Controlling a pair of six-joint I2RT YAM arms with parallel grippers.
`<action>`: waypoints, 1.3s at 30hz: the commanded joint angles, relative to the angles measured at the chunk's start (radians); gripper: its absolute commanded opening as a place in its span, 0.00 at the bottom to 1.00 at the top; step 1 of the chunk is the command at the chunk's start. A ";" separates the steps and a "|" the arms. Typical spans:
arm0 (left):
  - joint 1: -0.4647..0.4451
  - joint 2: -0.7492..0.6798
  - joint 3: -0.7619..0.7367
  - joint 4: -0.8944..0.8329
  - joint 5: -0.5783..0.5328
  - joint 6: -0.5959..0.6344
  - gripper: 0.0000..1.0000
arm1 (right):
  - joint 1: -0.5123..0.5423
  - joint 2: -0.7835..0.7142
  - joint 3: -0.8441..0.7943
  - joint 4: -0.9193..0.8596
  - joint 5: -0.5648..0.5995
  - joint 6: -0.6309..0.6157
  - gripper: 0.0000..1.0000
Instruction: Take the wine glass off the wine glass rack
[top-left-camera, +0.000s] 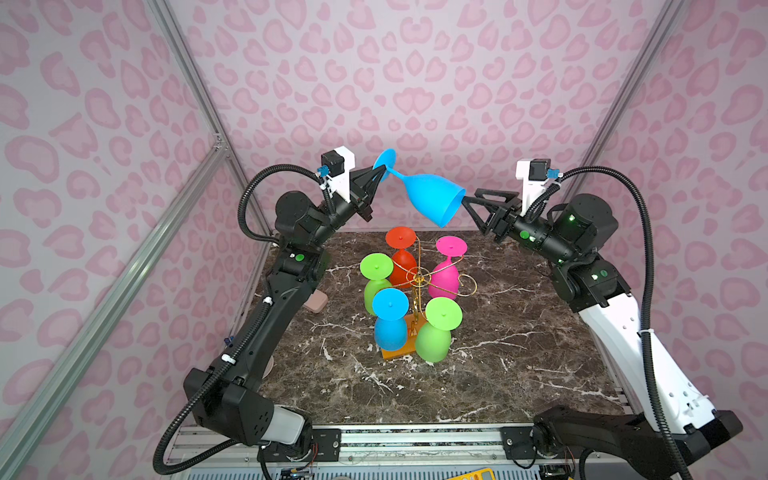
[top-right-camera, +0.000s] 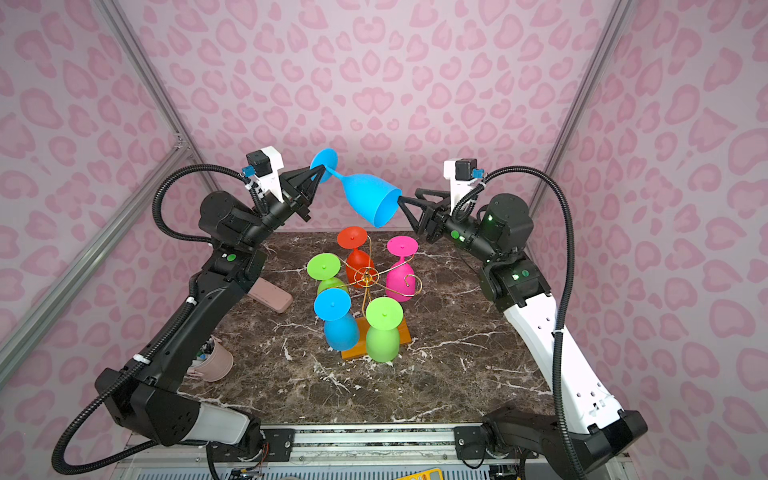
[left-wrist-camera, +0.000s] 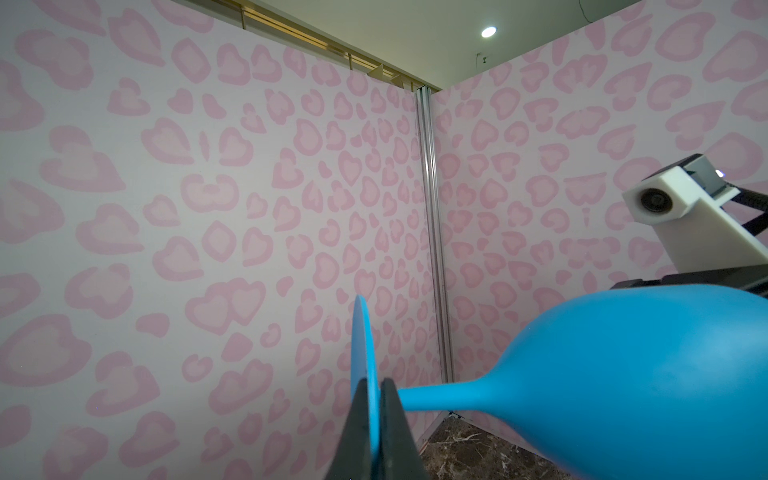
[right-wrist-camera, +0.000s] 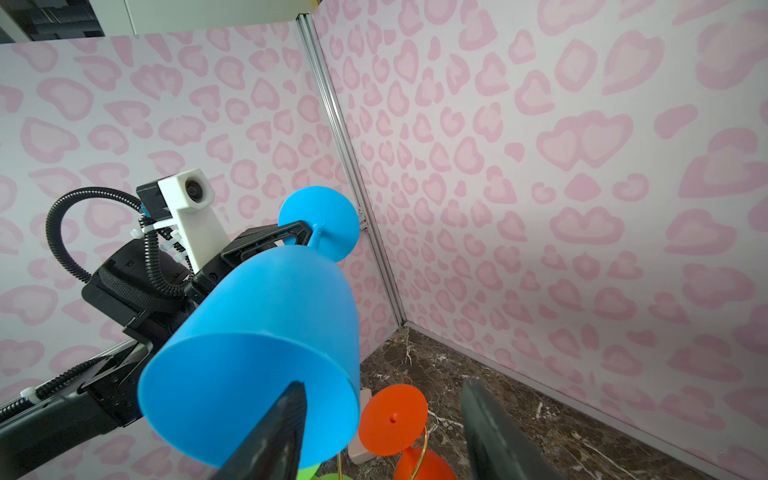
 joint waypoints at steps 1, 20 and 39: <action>0.001 -0.012 0.001 0.052 0.012 -0.022 0.03 | 0.022 0.028 0.018 0.061 -0.014 0.012 0.58; 0.001 -0.040 -0.037 0.052 -0.011 -0.075 0.22 | 0.070 0.096 0.083 0.064 -0.014 0.028 0.00; 0.003 -0.303 -0.288 -0.032 -0.375 0.076 0.78 | -0.255 0.092 0.293 -0.507 0.184 -0.135 0.00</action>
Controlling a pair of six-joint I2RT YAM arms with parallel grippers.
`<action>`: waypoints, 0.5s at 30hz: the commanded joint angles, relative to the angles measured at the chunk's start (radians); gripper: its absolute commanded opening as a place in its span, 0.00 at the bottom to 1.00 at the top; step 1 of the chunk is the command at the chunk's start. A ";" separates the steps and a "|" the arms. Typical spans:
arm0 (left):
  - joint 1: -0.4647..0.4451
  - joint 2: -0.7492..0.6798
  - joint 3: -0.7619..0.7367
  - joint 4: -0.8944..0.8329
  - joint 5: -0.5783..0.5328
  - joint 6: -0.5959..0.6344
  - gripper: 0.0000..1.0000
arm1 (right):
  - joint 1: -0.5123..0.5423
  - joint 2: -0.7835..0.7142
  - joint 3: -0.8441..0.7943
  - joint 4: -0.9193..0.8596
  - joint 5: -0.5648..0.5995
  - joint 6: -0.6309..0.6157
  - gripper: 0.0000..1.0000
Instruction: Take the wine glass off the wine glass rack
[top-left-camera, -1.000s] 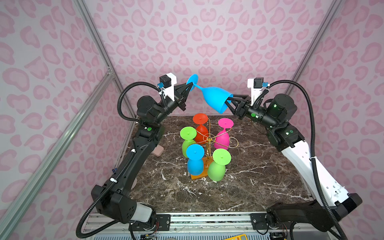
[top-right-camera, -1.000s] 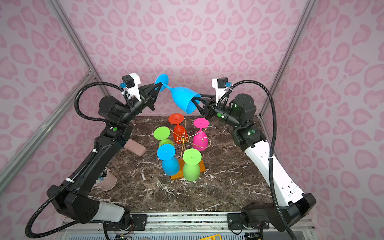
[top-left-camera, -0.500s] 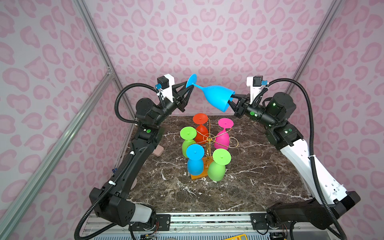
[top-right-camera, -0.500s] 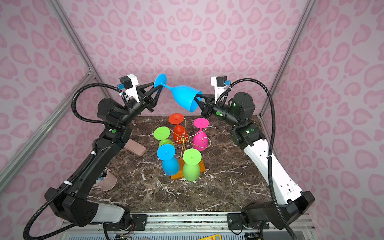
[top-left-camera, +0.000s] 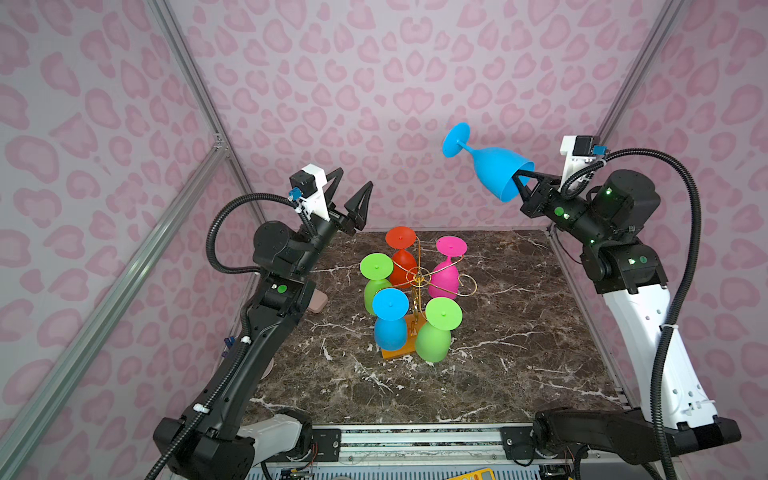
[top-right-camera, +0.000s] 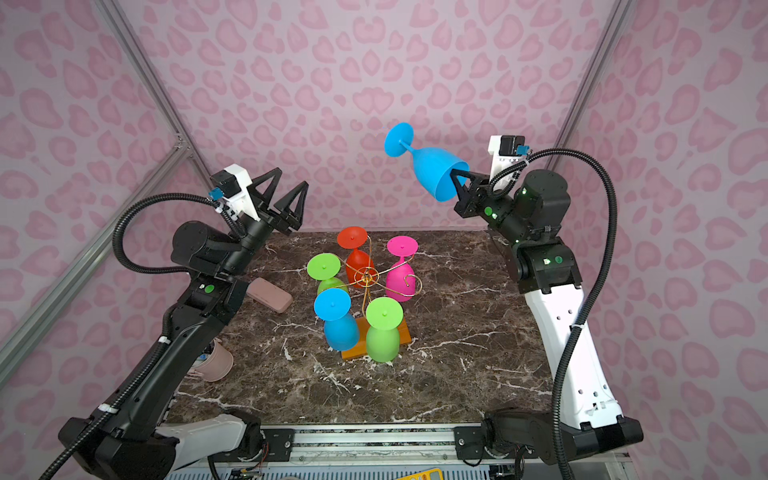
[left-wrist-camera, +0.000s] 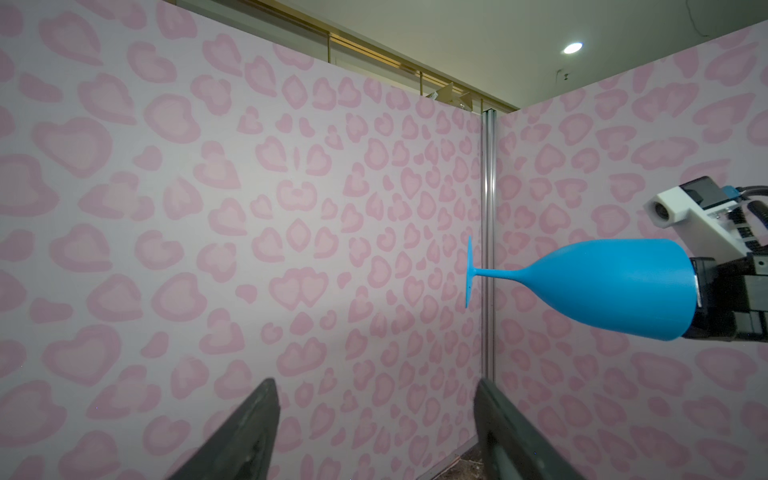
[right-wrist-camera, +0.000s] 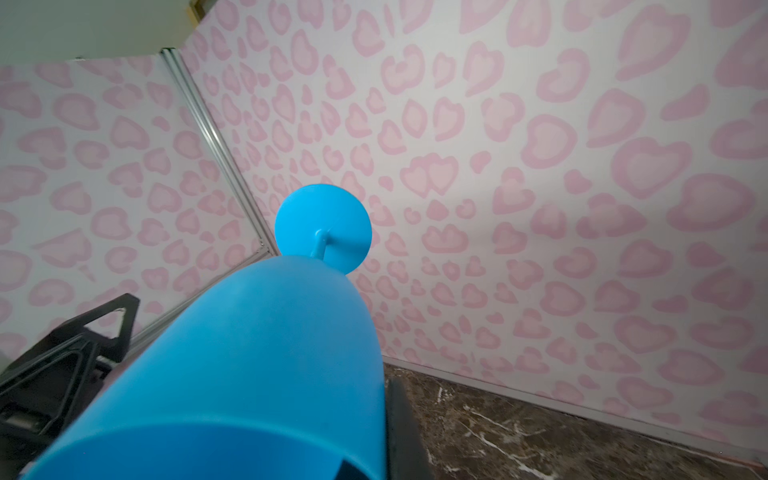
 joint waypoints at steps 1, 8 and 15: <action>0.003 -0.057 -0.060 -0.022 -0.126 0.081 0.79 | -0.020 0.049 0.066 -0.238 0.080 -0.107 0.00; 0.016 -0.171 -0.197 -0.031 -0.325 0.105 0.88 | -0.022 0.218 0.246 -0.516 0.256 -0.248 0.00; 0.060 -0.218 -0.317 -0.014 -0.451 0.059 0.92 | -0.002 0.429 0.461 -0.720 0.365 -0.310 0.00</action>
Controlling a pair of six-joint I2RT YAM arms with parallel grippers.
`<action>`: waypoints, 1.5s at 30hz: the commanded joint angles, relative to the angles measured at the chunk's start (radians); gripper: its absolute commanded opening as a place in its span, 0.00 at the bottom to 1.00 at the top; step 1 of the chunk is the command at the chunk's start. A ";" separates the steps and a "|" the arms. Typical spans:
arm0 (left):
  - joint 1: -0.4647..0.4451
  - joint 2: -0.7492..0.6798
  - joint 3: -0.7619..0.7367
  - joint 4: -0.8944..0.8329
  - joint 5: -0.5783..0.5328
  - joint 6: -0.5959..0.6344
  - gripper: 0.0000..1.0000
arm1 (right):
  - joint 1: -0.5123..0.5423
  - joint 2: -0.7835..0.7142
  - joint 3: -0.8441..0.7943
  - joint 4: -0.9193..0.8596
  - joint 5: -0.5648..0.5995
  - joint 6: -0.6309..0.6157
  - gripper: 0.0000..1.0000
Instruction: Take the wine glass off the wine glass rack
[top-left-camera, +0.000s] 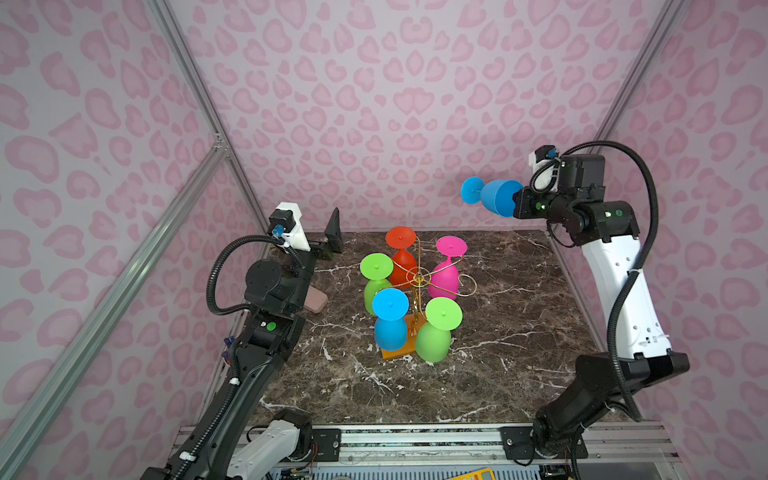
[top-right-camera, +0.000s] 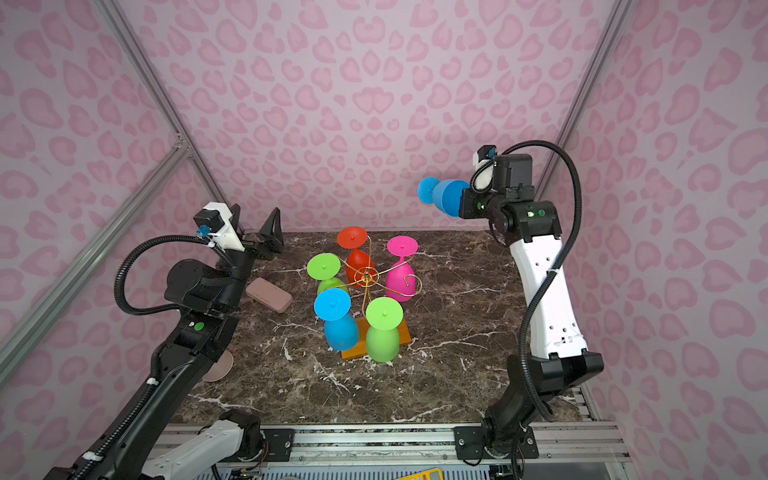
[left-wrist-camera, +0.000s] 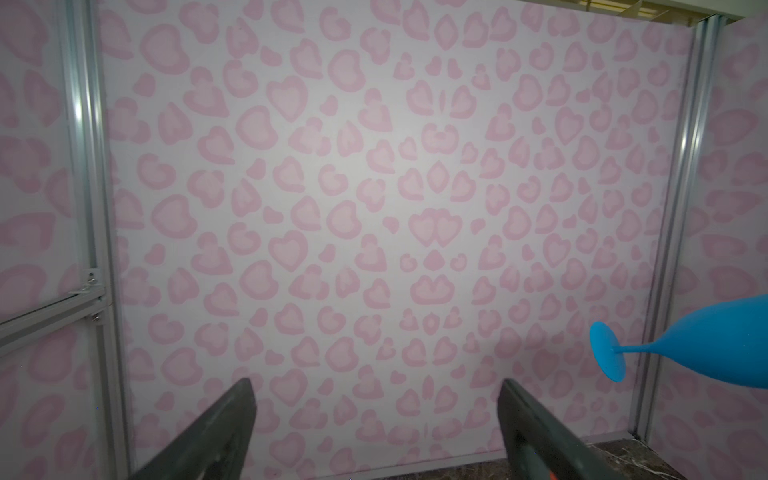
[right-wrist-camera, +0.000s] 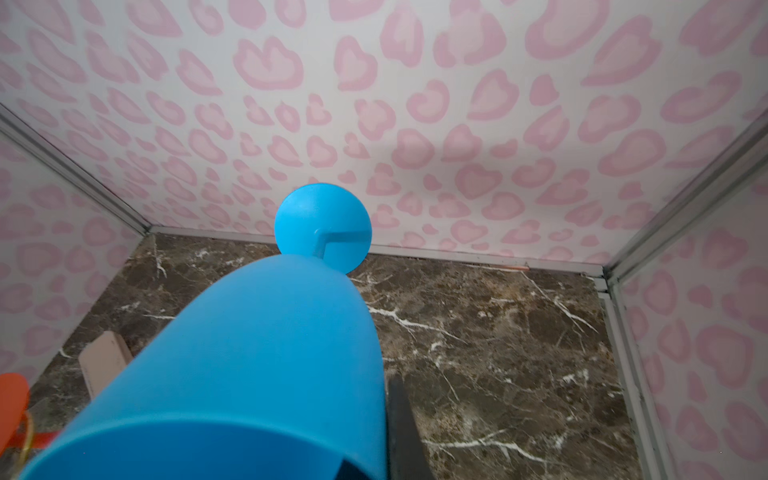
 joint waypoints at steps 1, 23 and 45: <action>0.021 -0.008 -0.041 0.034 -0.091 -0.038 0.92 | 0.020 0.084 0.080 -0.145 0.086 -0.048 0.00; 0.129 -0.032 -0.204 0.019 -0.114 -0.099 0.97 | 0.048 0.617 0.471 -0.342 0.216 -0.089 0.00; 0.133 -0.018 -0.207 -0.006 -0.070 -0.113 0.97 | 0.029 0.626 0.326 -0.406 0.254 -0.126 0.00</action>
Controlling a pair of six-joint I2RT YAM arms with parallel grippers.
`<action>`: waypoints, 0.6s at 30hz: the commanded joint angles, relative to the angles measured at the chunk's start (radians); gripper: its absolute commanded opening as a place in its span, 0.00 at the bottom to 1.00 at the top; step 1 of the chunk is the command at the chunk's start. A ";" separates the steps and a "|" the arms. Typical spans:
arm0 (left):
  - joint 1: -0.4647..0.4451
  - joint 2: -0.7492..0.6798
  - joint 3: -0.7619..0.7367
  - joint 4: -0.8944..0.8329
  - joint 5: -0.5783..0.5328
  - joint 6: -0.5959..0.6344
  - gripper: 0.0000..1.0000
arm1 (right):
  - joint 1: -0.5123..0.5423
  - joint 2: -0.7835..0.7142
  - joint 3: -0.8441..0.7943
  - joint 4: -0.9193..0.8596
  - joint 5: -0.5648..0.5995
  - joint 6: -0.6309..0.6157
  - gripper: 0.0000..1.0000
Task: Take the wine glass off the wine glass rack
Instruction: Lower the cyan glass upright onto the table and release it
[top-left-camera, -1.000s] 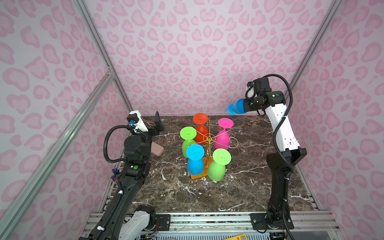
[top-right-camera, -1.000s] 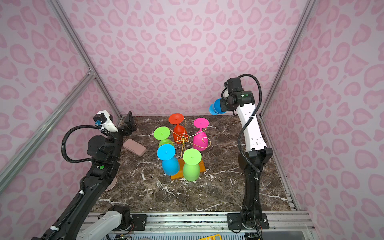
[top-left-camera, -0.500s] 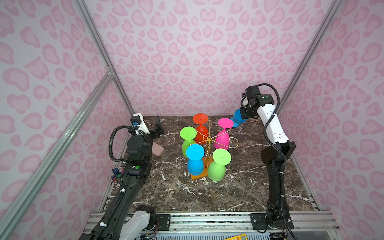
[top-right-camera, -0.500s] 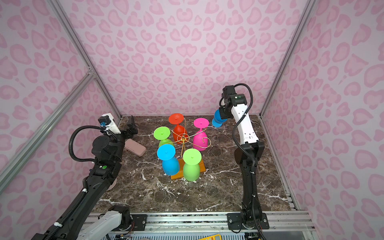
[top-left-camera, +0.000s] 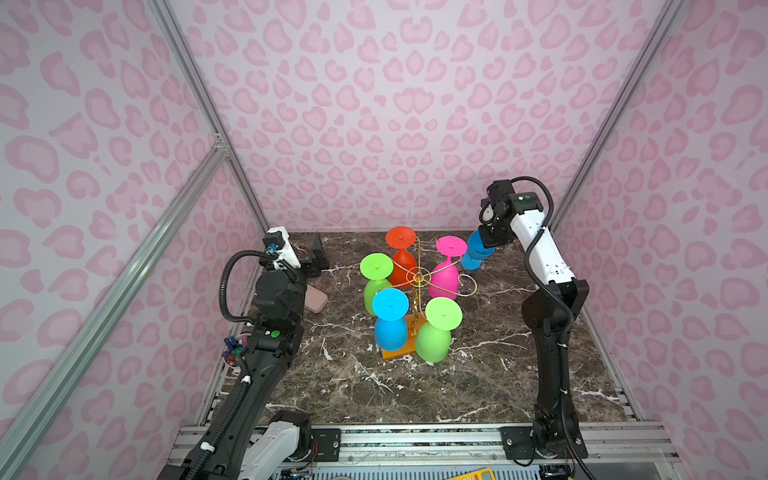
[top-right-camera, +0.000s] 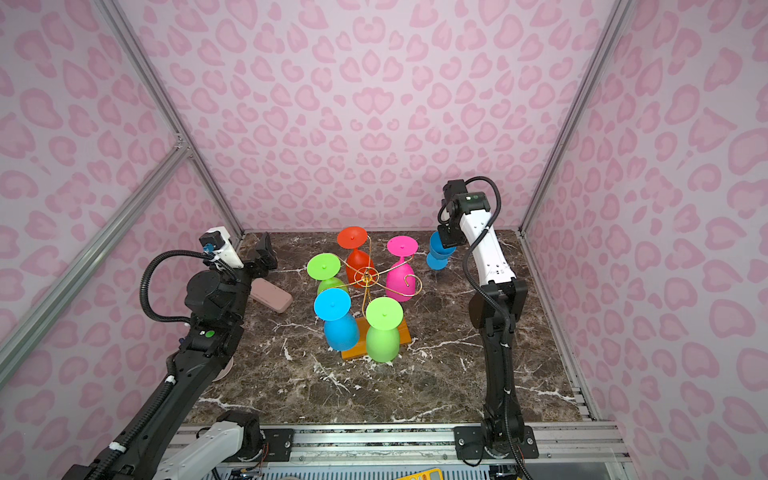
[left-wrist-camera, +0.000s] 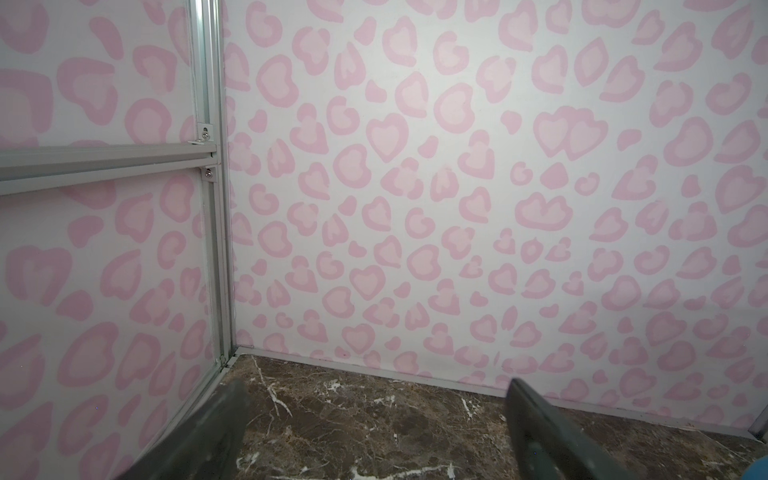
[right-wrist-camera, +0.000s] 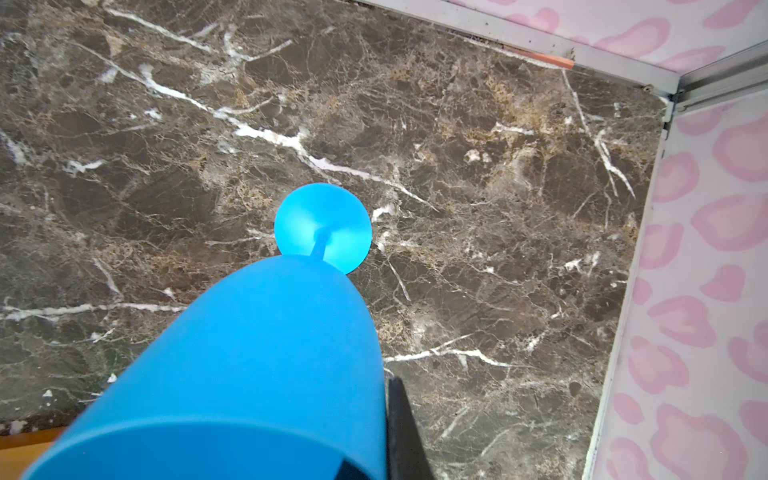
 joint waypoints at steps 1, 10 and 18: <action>0.002 -0.003 -0.002 0.000 0.010 -0.002 0.97 | 0.002 0.012 -0.020 -0.018 0.026 -0.009 0.00; 0.001 -0.003 0.002 -0.016 0.015 -0.006 0.97 | 0.002 0.023 -0.030 -0.020 0.031 -0.012 0.00; 0.001 0.000 0.008 -0.029 0.022 -0.008 0.97 | 0.008 0.030 -0.028 -0.018 0.036 -0.012 0.07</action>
